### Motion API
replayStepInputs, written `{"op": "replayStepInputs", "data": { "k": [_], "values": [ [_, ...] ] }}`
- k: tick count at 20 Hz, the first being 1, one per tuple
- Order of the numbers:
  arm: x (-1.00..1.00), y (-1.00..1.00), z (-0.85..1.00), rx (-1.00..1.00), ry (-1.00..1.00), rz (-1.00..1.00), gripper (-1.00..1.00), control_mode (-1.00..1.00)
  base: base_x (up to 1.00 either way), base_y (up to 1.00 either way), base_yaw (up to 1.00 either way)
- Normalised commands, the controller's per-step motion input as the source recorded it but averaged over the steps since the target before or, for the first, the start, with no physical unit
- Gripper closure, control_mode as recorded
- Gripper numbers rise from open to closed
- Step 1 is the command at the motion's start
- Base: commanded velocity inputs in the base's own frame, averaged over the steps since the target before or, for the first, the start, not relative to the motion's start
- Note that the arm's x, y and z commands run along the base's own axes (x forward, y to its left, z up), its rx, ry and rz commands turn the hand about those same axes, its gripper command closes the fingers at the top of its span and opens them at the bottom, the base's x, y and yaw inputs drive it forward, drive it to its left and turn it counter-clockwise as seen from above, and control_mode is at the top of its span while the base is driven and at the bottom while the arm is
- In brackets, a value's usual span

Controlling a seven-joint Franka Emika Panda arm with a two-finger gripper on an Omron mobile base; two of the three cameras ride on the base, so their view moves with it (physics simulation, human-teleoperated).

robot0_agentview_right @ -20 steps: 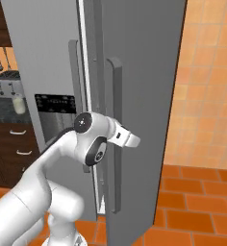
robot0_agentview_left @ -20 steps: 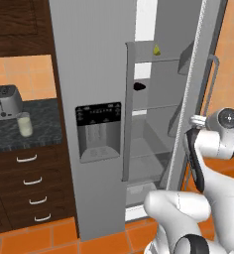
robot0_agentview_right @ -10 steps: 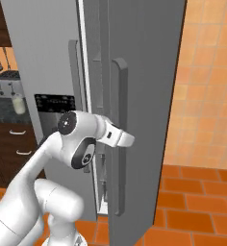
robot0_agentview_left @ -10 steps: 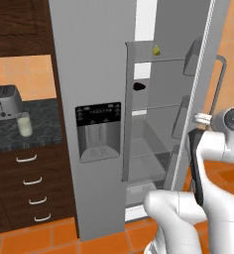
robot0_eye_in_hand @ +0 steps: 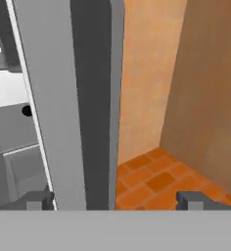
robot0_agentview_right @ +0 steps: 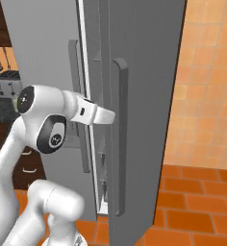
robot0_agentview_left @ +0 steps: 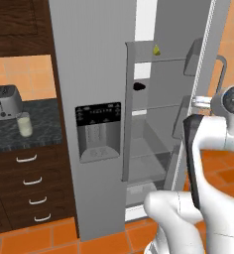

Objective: Grab a lemon wedge from the fridge and one ice cube from the ice bowl, and put them in the glass of lemonade.

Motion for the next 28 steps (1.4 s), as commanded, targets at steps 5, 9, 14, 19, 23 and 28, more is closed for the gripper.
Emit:
{"op": "replayStepInputs", "data": {
  "k": [5,9,14,19,23,28],
  "values": [
    [-0.16,1.0,0.45,-0.31,0.15,-0.04,-1.0,-1.0,0.0,0.0,0.0],
    [0.38,0.89,0.01,-0.43,0.36,-0.03,-1.0,-1.0,0.0,0.0,0.0],
    [0.94,0.14,-0.49,-0.48,0.38,0.0,-1.0,-1.0,0.0,0.0,0.0],
    [0.97,-0.08,-0.24,-0.34,0.3,0.0,-1.0,-1.0,0.0,0.0,0.0],
    [0.99,-0.32,-0.47,-0.14,0.11,0.0,-1.0,-1.0,0.0,0.0,0.0],
    [0.25,-0.78,-0.38,-0.01,0.05,-0.02,-1.0,-1.0,0.0,0.0,0.0]
  ]
}}
